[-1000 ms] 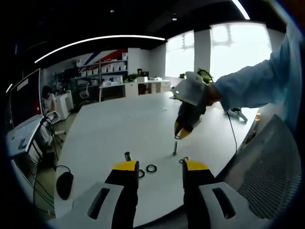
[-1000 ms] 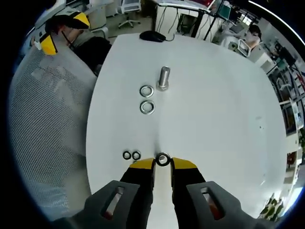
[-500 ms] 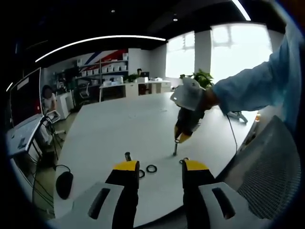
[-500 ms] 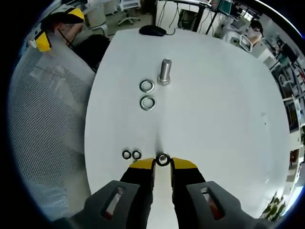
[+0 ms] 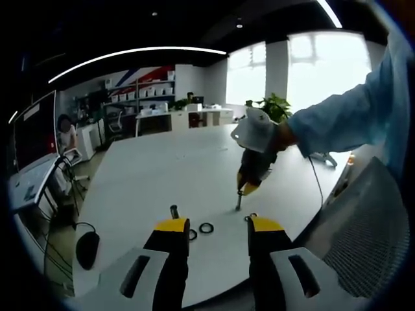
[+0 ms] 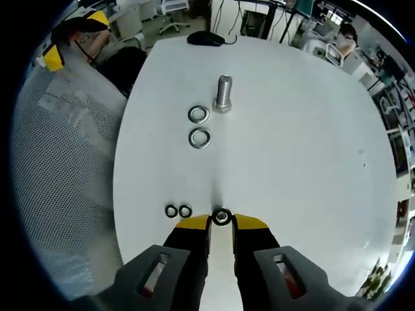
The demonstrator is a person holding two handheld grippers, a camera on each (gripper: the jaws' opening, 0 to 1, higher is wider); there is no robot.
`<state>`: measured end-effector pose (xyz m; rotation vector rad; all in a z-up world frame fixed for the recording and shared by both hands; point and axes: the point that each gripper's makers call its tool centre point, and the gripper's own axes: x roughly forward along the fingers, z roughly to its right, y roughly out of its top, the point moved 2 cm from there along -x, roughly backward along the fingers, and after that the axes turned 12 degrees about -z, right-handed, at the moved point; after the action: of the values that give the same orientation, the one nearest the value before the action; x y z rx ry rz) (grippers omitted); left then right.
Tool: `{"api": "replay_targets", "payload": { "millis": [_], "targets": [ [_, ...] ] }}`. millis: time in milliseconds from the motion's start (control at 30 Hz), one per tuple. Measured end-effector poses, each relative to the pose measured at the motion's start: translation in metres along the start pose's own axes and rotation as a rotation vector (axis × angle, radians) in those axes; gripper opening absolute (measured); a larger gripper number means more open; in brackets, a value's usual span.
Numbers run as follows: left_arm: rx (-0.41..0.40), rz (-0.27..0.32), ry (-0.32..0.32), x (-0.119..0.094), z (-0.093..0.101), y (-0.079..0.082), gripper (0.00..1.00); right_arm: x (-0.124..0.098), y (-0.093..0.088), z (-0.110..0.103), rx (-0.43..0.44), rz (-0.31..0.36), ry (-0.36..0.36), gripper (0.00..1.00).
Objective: Place the washer onto the threaded stud by aligning its center hole with the stud, sliding it down to the base, and recovering from edge contact or off-axis alignment until the washer reaches the visible bottom stop.
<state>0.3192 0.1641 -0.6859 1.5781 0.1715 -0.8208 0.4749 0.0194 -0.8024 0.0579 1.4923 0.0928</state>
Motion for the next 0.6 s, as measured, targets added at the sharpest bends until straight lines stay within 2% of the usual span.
{"api": "replay_targets", "payload": {
  "millis": [167,267,600],
  "targets": [
    [-0.002,-0.005,-0.002,0.0005,0.0003,-0.0004,0.34,0.0035,-0.0010,0.0001,0.000,-0.005,-0.003,0.15],
    [-0.002,-0.006,-0.002,0.0009,-0.0001,-0.0004,0.34,0.0045,-0.0002,0.0008,0.041,0.013,0.012,0.19],
    [0.002,-0.020,-0.008,0.0024,0.0005,-0.0021,0.34,0.0077,-0.0082,0.0012,0.043,0.001,0.015,0.18]
  ]
}}
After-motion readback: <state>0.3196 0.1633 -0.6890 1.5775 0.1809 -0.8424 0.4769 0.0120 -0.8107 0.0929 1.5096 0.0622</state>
